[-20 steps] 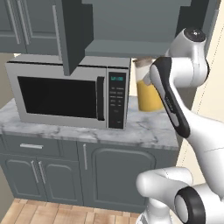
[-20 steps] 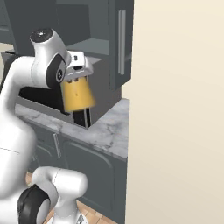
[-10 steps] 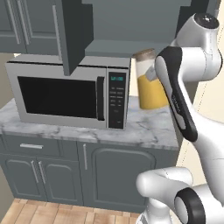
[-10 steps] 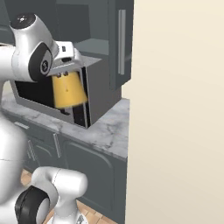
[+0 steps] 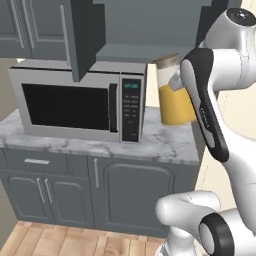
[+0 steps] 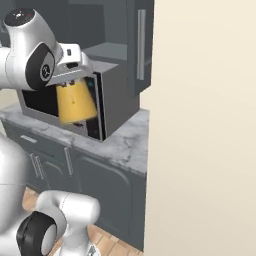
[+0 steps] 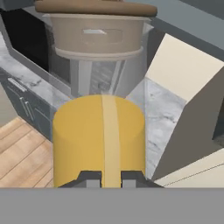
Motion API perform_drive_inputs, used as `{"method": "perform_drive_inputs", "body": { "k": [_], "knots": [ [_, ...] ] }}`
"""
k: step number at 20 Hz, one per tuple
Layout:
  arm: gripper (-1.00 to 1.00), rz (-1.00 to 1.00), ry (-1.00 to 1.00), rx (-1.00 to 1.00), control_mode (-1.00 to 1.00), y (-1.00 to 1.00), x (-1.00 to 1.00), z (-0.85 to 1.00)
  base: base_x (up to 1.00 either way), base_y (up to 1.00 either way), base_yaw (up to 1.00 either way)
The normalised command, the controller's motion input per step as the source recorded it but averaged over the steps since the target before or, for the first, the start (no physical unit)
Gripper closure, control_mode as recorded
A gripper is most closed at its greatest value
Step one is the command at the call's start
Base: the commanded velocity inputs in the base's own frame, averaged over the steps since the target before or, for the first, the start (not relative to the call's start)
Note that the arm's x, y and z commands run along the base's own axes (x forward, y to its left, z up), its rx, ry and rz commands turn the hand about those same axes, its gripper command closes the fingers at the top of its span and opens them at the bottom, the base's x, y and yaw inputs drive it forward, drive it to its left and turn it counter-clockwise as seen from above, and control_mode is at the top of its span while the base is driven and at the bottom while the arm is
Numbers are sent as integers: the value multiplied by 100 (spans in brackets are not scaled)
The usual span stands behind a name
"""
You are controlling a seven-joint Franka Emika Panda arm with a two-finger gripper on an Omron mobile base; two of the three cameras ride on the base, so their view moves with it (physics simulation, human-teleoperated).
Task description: There is a tray on the dining counter. Grab the cup, mug, and pitcher and place them on the tray. The pitcher may be placed next to the tray if it cannot fit the tray.
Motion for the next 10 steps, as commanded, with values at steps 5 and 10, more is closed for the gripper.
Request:
{"method": "perform_drive_inputs", "body": {
  "k": [5,10],
  "knots": [
    [100,0,0,0,100,0,0,0,-84,-51,-3],
    [100,0,0,0,100,0,0,0,-52,-78,-44]
  ]
}}
